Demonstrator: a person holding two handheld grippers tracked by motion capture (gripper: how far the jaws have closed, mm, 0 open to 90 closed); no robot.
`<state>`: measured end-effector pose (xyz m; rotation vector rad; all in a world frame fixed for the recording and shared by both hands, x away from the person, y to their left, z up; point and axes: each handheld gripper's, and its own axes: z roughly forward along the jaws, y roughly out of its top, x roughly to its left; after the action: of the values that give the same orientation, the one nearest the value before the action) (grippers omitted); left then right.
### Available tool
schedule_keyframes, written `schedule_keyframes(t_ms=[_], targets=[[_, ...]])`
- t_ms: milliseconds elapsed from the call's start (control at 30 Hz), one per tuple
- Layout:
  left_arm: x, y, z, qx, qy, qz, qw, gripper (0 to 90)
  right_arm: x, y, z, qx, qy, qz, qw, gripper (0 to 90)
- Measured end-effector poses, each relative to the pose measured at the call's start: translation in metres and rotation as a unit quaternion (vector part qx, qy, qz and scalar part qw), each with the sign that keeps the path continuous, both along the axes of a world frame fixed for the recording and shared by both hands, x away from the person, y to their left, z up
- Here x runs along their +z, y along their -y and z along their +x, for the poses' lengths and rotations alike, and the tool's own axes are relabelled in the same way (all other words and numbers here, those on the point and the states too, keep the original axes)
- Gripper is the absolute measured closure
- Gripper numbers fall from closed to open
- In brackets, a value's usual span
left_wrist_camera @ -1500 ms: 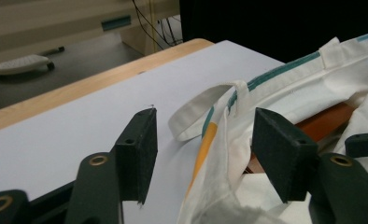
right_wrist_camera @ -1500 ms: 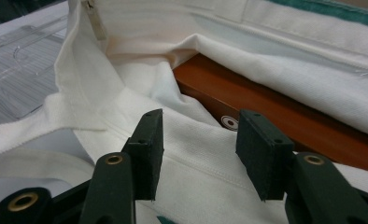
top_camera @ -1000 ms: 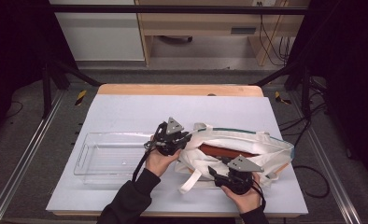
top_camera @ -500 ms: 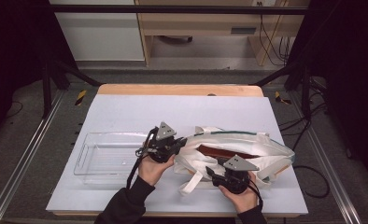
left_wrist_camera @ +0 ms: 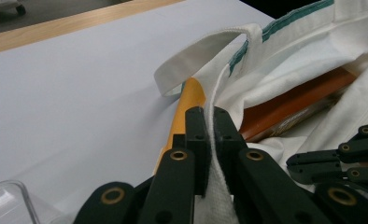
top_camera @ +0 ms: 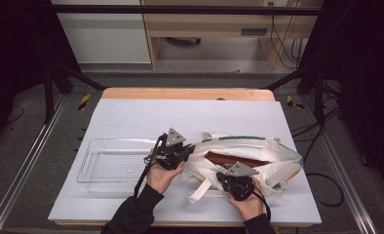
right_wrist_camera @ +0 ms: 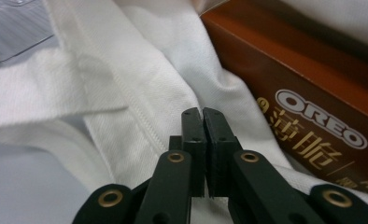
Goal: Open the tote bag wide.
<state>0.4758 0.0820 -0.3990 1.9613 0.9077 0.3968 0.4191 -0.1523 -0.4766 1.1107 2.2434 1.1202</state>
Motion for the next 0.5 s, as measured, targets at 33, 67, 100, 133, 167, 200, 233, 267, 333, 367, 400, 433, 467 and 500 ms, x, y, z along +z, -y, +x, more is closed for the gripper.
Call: schedule_keyframes(t_ms=[33, 67, 100, 133, 167, 200, 233, 267, 333, 367, 400, 433, 467, 500], targets=[[0.001, -0.001, -0.001, 0.000, -0.001, 0.002, 1.0000, 87.0, 0.001, 0.001, -0.001, 0.003, -0.004, 0.004, 1.0000, 89.5], [0.001, -0.002, -0.001, 0.001, 0.000, 0.000, 1.0000, 87.1, 0.001, 0.001, -0.002, 0.008, -0.008, 0.008, 0.9999, 89.8], [0.002, -0.003, -0.002, 0.002, 0.001, 0.002, 1.0000, 87.1, 0.002, 0.001, -0.004, 0.010, -0.012, 0.009, 0.9998, 89.9], [0.003, -0.003, -0.003, 0.004, 0.001, 0.000, 1.0000, 87.1, 0.002, 0.002, -0.005, 0.017, -0.012, 0.009, 0.9997, 89.9], [0.003, -0.004, -0.004, 0.006, 0.002, 0.001, 1.0000, 87.1, 0.002, 0.001, -0.006, 0.018, -0.017, 0.012, 0.9996, 90.0], [0.004, -0.005, -0.005, 0.008, 0.002, 0.002, 1.0000, 87.2, 0.001, 0.001, -0.008, 0.024, -0.022, 0.016, 0.9993, 90.0], [0.005, -0.006, -0.007, 0.011, 0.001, 0.000, 0.9999, 87.2, 0.001, 0.000, -0.009, 0.029, -0.026, 0.020, 0.9990, 90.0], [0.005, -0.008, -0.007, 0.012, -0.001, 0.000, 0.9999, 87.2, 0.000, 0.000, -0.011, 0.037, -0.027, 0.023, 0.9987, 90.0], [0.007, -0.011, -0.009, 0.017, -0.004, -0.004, 0.9998, 87.2, 0.000, -0.001, -0.013, 0.048, -0.031, 0.030, 0.9979, 90.0], [0.006, -0.015, -0.011, 0.019, -0.006, -0.005, 0.9998, 87.2, 0.001, -0.003, -0.015, 0.057, -0.034, 0.037, 0.9971, 89.9], [0.006, -0.015, -0.011, 0.019, -0.006, -0.005, 0.9998, 87.2, 0.001, -0.003, -0.015, 0.057, -0.034, 0.037, 0.9971, 89.9], [0.005, -0.016, -0.012, 0.017, -0.004, -0.004, 0.9998, 87.2, 0.001, -0.004, -0.016, 0.059, -0.034, 0.037, 0.9970, 89.8], [0.004, -0.016, -0.011, 0.017, -0.003, -0.006, 0.9998, 87.1, 0.001, -0.004, -0.015, 0.058, -0.028, 0.033, 0.9974, 89.3], [0.003, -0.015, -0.010, 0.016, -0.002, -0.003, 0.9999, 86.6, 0.002, -0.003, -0.015, 0.051, -0.025, 0.033, 0.9978, 88.2]])
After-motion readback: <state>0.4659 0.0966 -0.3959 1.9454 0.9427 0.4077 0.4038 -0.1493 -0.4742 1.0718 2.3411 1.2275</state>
